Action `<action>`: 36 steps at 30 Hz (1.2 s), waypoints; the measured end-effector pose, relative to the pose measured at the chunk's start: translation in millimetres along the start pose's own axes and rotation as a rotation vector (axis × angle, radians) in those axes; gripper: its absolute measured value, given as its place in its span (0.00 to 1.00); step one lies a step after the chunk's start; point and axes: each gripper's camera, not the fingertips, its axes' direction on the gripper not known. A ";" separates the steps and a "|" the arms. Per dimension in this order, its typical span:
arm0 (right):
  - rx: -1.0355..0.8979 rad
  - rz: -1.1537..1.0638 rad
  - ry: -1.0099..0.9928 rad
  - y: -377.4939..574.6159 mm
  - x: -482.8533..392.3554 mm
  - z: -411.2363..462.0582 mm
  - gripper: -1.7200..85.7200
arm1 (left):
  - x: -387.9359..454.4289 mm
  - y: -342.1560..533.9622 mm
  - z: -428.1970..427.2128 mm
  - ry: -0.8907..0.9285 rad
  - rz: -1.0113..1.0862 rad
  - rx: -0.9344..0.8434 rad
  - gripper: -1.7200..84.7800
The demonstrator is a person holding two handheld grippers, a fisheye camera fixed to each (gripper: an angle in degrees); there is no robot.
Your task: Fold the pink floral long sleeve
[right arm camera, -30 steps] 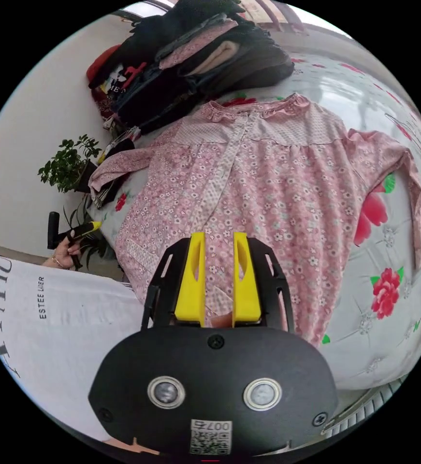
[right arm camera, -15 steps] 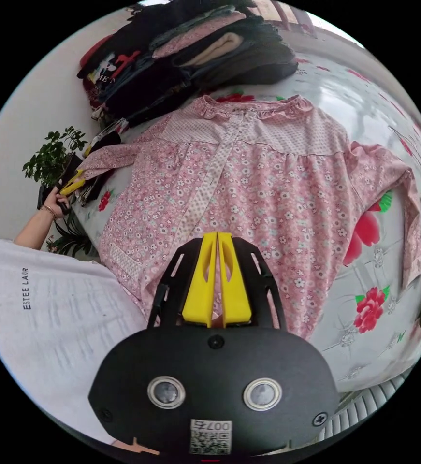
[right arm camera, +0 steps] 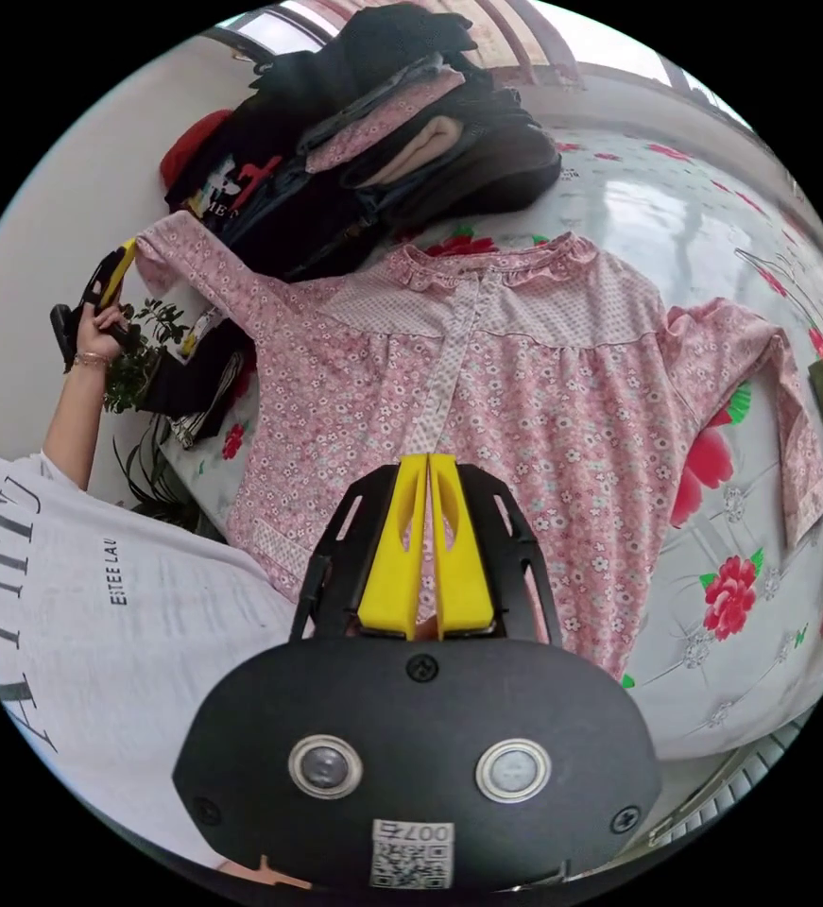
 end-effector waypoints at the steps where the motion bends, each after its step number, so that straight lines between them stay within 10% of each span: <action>1: 0.011 -0.002 0.003 -0.2 -1.2 -2.4 0.02 | 41.9 -13.2 32.8 0.133 0.143 -0.067 0.04; 6: 0.058 0.105 0.032 16.8 11.0 -10.0 0.04 | 173.4 30.8 171.5 0.478 0.389 -0.475 0.15; 15: 0.075 0.246 0.129 38.9 59.5 -19.4 0.06 | 175.2 196.7 249.8 0.070 0.295 -0.923 0.14; 31: -0.267 -0.152 0.391 -133.3 101.7 79.1 0.05 | 169.1 252.5 358.4 -0.213 0.312 -1.101 0.03; 36: -0.004 -0.199 -0.095 -115.8 104.8 -58.2 0.02 | 162.2 233.1 329.5 -0.145 0.310 -1.028 0.01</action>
